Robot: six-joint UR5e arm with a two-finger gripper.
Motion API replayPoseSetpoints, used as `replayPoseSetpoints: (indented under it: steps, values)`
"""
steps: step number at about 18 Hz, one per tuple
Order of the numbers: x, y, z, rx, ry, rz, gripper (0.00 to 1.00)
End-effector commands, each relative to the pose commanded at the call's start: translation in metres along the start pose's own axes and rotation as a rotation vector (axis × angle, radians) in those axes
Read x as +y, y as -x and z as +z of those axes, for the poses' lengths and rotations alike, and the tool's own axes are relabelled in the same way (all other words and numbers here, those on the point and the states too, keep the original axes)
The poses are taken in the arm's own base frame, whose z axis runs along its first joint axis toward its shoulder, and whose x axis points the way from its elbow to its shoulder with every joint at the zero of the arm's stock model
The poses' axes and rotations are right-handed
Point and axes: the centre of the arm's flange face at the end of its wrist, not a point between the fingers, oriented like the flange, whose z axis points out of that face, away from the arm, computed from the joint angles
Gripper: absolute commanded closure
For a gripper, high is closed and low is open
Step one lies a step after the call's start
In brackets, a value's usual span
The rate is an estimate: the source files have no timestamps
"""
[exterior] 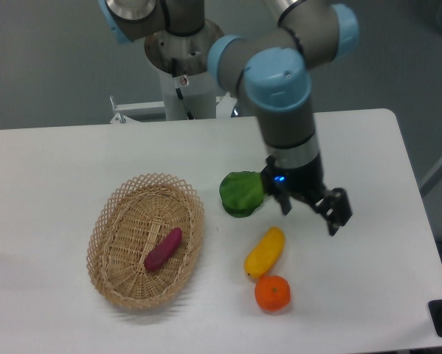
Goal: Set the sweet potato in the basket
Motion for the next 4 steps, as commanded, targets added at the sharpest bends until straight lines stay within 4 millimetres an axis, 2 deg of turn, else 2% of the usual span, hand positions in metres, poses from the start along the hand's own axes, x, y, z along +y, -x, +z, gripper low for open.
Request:
replayPoseSetpoints:
  steps: [4]
  values:
    - [0.0009,-0.0004,0.0013,0.002,-0.001,-0.001,0.00]
